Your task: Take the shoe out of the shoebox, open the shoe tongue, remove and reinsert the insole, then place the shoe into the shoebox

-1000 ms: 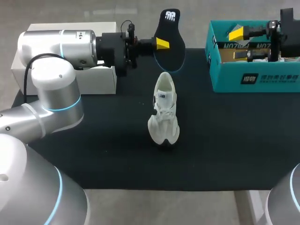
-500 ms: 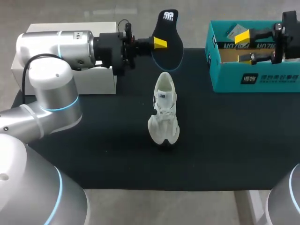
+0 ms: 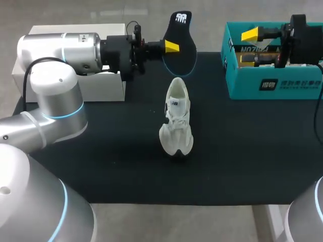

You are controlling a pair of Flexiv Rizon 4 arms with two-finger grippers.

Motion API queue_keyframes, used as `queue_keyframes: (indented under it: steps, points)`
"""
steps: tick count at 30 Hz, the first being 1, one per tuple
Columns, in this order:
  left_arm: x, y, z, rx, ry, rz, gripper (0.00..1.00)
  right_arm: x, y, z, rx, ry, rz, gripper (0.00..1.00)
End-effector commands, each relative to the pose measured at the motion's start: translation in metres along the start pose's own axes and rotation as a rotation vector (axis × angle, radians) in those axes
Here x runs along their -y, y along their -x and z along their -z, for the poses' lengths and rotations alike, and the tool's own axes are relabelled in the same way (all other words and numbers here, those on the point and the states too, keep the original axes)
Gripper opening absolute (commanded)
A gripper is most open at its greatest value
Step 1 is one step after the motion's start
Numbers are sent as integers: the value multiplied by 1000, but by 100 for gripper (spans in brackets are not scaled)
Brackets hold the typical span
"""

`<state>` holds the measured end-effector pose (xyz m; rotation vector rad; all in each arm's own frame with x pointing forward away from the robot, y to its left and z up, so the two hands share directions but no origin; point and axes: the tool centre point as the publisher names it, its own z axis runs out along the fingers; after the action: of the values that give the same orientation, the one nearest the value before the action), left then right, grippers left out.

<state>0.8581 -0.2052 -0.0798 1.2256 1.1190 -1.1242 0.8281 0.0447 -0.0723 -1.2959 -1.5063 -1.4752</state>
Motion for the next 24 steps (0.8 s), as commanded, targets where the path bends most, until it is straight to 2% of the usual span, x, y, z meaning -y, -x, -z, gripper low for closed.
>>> queue_keyframes:
  steps: [1, 2, 24]
  points:
    - [-2, -2, -3, 7, -5, -5, 0, -14, 4, -15, 0, 6, -7, 100]
    - [-3, -2, -3, 8, -7, -5, 0, -16, 4, -15, 9, 28, -12, 100]
    - [-3, -2, -3, 5, -12, -2, 0, -16, 4, -15, 9, 28, -12, 100]
